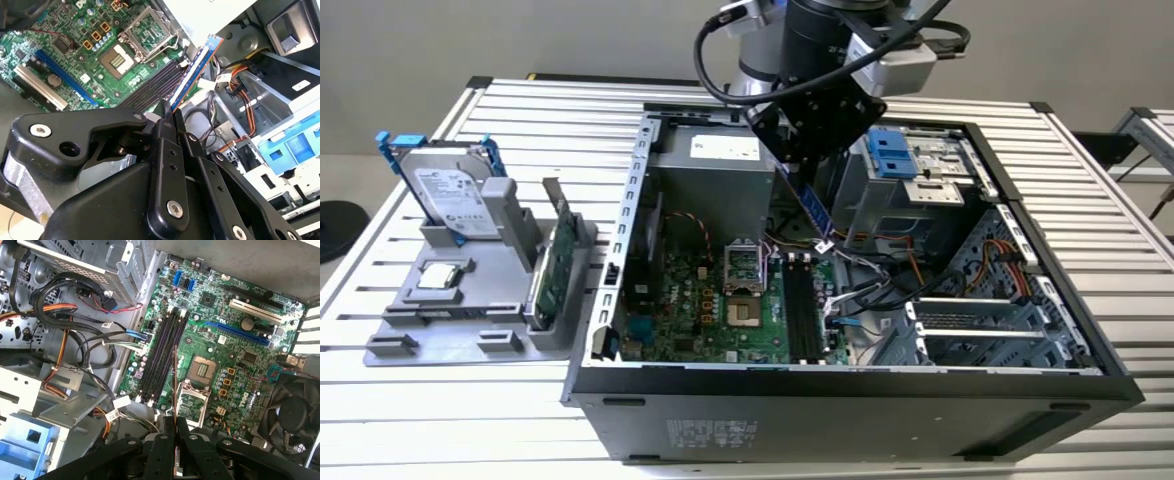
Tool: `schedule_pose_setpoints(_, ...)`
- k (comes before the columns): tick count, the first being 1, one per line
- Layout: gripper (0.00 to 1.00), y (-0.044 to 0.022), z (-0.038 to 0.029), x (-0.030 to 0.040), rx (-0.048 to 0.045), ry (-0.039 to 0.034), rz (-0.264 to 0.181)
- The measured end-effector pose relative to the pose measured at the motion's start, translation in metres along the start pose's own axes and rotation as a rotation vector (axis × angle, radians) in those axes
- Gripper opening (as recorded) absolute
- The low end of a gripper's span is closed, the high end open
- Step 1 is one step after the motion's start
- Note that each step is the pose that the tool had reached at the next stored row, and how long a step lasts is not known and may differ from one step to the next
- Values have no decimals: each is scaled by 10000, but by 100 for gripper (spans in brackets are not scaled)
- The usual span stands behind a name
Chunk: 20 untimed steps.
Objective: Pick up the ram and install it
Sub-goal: 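Insert the ram into the slot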
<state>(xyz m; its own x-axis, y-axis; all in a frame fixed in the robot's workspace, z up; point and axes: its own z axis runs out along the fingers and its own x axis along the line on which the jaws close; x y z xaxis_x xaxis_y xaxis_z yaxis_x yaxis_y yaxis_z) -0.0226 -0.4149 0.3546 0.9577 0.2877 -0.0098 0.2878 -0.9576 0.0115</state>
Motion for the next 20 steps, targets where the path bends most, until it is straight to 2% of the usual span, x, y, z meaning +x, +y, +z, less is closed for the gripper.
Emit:
schedule_pose_setpoints(5, 0, 0, 0, 0, 2, -3, 259)
schedule_pose_setpoints(10, 0, 0, 1, 0, 3, -3, 284)
schedule_pose_setpoints(20, 0, 0, 11, 0, 12, -14, 1204)
